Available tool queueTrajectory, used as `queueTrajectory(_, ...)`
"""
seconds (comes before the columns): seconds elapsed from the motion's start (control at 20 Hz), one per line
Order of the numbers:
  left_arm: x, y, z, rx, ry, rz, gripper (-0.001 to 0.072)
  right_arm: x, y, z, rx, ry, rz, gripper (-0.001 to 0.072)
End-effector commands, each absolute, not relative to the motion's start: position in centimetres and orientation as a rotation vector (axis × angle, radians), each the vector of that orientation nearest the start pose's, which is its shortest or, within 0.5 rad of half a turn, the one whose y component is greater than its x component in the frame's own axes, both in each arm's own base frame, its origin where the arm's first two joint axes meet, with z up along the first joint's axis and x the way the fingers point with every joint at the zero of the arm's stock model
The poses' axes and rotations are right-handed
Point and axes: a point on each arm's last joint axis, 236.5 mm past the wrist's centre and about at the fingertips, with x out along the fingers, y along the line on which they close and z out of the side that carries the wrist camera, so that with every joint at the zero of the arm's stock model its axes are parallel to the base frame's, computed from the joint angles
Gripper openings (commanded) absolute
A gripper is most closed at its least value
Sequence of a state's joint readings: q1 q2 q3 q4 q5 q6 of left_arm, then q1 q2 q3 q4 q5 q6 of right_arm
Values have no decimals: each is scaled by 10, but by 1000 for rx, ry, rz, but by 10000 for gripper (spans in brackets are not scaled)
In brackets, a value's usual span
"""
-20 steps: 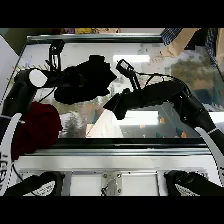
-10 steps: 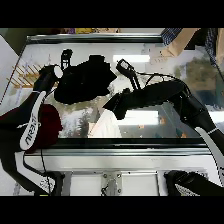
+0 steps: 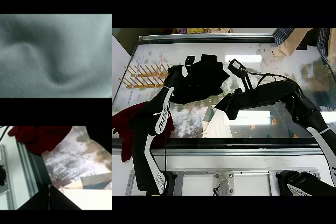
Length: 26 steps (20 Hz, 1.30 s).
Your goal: Fold the clothes and pants, and hang the long-sleeved shirts on hangers.
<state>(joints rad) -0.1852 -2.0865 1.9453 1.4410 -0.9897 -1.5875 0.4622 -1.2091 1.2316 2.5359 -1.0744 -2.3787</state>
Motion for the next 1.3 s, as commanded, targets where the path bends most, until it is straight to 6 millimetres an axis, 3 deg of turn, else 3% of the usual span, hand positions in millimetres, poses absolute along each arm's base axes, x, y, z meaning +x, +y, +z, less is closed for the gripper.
queueTrajectory(0.0,584,-138,-71,-65,1149,-200,28,293,337,161,-22,698,1275,36)
queueTrajectory(0.1,592,-139,-14,-68,1039,-212,28,318,321,174,-33,630,1189,35)
queueTrajectory(0.15,594,-141,31,-74,954,-223,28,339,302,187,-56,577,1112,35)
queueTrajectory(0.25,582,-157,130,-77,773,-268,28,387,239,219,-82,479,875,35)
queueTrajectory(0.35,546,-182,226,-51,603,-345,27,418,165,251,-16,414,622,35)
queueTrajectory(0.45,495,-216,301,0,461,-451,27,424,103,274,90,379,453,35)
queueTrajectory(0.55,441,-253,346,67,375,-573,27,420,56,289,189,359,330,35)
queueTrajectory(0.6,417,-270,357,92,354,-627,27,418,40,292,224,354,287,35)
queueTrajectory(0.7,381,-301,366,120,339,-722,27,413,19,293,271,362,234,35)
queueTrajectory(0.8,362,-329,361,142,342,-789,27,409,15,287,276,393,230,35)
queueTrajectory(0.9,363,-353,341,157,375,-822,27,408,17,282,275,415,238,35)
queueTrajectory(1.05,389,-382,282,179,478,-823,28,411,15,278,275,424,232,36)
queueTrajectory(1.1,403,-387,257,184,522,-810,108,413,14,275,275,431,231,36)
queueTrajectory(1.15,417,-388,233,169,574,-785,502,415,14,271,278,439,231,49)
queueTrajectory(1.2,430,-384,213,132,628,-749,719,417,14,268,281,448,232,144)
queueTrajectory(1.25,443,-374,195,93,686,-703,714,419,13,264,282,458,231,387)
